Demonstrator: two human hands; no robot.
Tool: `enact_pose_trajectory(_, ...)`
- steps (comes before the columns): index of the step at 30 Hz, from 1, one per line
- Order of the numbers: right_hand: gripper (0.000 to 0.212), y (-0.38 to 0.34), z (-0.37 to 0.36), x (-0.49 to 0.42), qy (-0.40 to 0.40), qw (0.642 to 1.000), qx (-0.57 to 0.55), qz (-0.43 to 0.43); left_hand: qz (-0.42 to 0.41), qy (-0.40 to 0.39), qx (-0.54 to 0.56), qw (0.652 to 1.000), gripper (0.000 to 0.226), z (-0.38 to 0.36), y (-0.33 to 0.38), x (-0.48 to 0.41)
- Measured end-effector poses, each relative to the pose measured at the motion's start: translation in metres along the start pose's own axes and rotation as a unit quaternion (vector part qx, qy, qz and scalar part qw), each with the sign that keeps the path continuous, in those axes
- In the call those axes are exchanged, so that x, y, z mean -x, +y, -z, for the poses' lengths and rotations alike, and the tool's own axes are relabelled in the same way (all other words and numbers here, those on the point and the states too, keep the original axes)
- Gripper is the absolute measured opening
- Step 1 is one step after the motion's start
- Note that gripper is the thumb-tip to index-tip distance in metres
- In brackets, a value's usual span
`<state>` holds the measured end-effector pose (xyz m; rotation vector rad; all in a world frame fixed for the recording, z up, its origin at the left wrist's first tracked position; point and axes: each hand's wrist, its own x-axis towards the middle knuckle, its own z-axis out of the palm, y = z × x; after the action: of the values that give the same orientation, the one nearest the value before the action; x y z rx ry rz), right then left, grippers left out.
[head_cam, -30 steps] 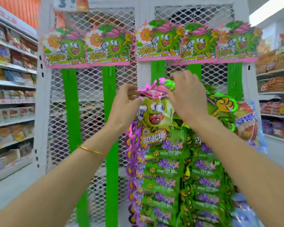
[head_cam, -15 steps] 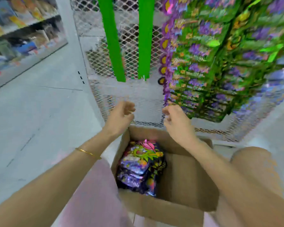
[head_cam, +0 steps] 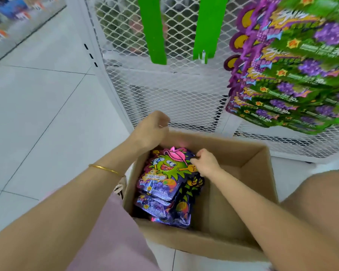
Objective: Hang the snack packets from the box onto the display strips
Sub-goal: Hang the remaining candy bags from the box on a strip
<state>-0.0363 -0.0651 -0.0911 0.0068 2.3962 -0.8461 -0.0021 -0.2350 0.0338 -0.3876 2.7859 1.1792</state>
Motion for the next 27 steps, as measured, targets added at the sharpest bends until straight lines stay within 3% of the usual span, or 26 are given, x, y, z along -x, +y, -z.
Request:
enact_pose_trajectory(4, 0.068, 0.007, -0.027, -0.027, -0.022, 0.988, 0.145, -0.052, 0.001, -0.004, -0.002, 1.000, 0.032, 0.013, -0.004, -0.021)
enact_pose_trajectory(8, 0.081, 0.006, -0.041, -0.028, 0.027, 0.980, 0.164, -0.107, 0.032, -0.007, 0.060, 0.998, 0.030, 0.023, -0.015, -0.021)
enact_pose_trajectory(10, 0.073, 0.005, -0.040, -0.027, 0.044, 0.982, 0.140, -0.117, 0.037, -0.007, 0.066, 0.997, 0.030, 0.026, -0.018, -0.017)
enact_pose_trajectory(14, 0.038, 0.010, -0.023, -0.027, 0.058, 0.991, 0.024, -0.119, 0.053, -0.020, 0.048, 0.997, 0.029, 0.027, -0.028, -0.002)
enact_pose_trajectory(17, 0.030, 0.011, -0.014, -0.019, 0.068, 0.995, 0.017, -0.069, 0.053, -0.023, 0.036, 0.998, 0.028, 0.024, -0.031, 0.007)
enact_pose_trajectory(21, 0.004, 0.007, -0.003, -0.004, 0.128, 0.991, 0.033, -0.013, 0.034, -0.017, 0.014, 0.999, 0.028, 0.015, -0.025, 0.014)
enact_pose_trajectory(27, 0.026, -0.005, 0.026, 0.013, 0.055, 0.986, -0.126, 0.094, -0.006, -0.017, -0.083, 0.996, 0.040, 0.011, -0.011, 0.010)
